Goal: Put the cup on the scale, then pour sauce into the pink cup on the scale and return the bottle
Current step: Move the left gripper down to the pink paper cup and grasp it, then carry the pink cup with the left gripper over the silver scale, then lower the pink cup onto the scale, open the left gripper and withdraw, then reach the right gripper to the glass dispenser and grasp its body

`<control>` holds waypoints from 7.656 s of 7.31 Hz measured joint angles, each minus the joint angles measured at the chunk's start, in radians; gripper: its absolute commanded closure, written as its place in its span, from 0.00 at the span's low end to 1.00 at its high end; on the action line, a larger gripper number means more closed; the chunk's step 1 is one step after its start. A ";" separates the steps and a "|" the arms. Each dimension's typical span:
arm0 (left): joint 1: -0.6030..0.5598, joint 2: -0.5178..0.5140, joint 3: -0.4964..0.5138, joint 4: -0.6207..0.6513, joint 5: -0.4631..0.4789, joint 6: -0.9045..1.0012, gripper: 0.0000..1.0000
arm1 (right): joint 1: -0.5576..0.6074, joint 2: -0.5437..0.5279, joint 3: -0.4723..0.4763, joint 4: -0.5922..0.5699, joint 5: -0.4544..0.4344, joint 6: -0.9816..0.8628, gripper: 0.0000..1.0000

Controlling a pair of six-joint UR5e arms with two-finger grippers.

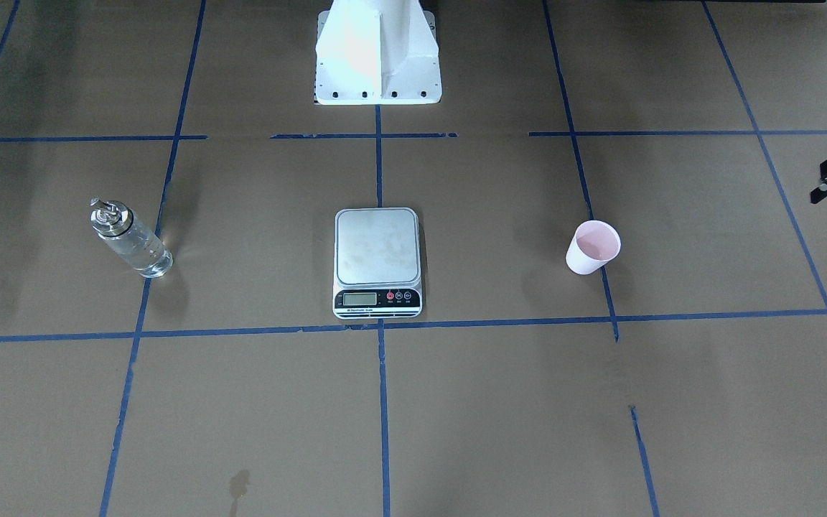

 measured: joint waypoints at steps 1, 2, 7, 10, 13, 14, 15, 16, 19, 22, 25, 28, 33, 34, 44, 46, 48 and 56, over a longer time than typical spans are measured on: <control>0.091 -0.028 0.002 -0.088 -0.002 -0.152 0.00 | -0.010 0.007 0.002 0.002 0.001 0.000 0.00; 0.169 -0.068 0.004 -0.148 -0.001 -0.291 0.00 | -0.019 0.011 0.002 0.002 0.001 0.001 0.00; 0.431 -0.201 0.033 -0.150 0.191 -0.650 0.04 | -0.029 0.015 -0.002 0.003 -0.006 0.000 0.00; 0.433 -0.206 0.023 -0.078 0.254 -0.657 0.07 | -0.029 0.014 -0.004 0.003 -0.007 0.000 0.00; 0.438 -0.219 0.034 -0.071 0.259 -0.664 0.66 | -0.030 0.014 -0.005 0.001 -0.006 0.001 0.00; 0.439 -0.220 0.037 -0.071 0.259 -0.664 0.80 | -0.029 0.014 -0.005 0.002 -0.006 0.001 0.00; 0.441 -0.221 0.044 -0.071 0.259 -0.664 1.00 | -0.029 0.014 -0.005 0.001 -0.006 0.002 0.00; 0.444 -0.224 0.056 -0.072 0.259 -0.663 1.00 | -0.029 0.014 -0.005 0.001 -0.006 0.002 0.00; 0.449 -0.236 0.051 -0.060 0.259 -0.660 1.00 | -0.029 0.014 -0.005 0.001 -0.004 0.004 0.00; 0.445 -0.355 -0.082 0.218 0.264 -0.722 1.00 | -0.030 0.014 -0.004 0.001 -0.004 0.003 0.00; 0.502 -0.543 -0.088 0.313 0.277 -0.945 1.00 | -0.030 0.014 -0.005 0.001 -0.004 0.003 0.00; 0.596 -0.788 0.120 0.309 0.325 -1.066 1.00 | -0.030 0.014 -0.006 0.001 -0.005 0.003 0.00; 0.695 -0.871 0.232 0.305 0.409 -1.094 1.00 | -0.032 0.014 -0.006 0.001 -0.005 0.012 0.00; 0.704 -0.871 0.232 0.299 0.411 -1.094 1.00 | -0.032 0.014 -0.006 0.001 -0.004 0.012 0.00; 0.719 -0.868 0.234 0.263 0.414 -1.094 0.53 | -0.034 0.012 -0.014 0.001 -0.004 0.012 0.00; 0.709 -0.845 0.167 0.273 0.415 -1.093 0.45 | -0.034 0.013 -0.013 0.001 -0.004 0.020 0.00; 0.671 -0.721 0.001 0.278 0.416 -1.089 0.45 | -0.047 0.030 0.002 0.003 -0.005 0.098 0.00; 0.553 -0.526 -0.248 0.276 0.414 -1.082 0.45 | -0.401 -0.103 0.206 0.695 -0.329 0.806 0.00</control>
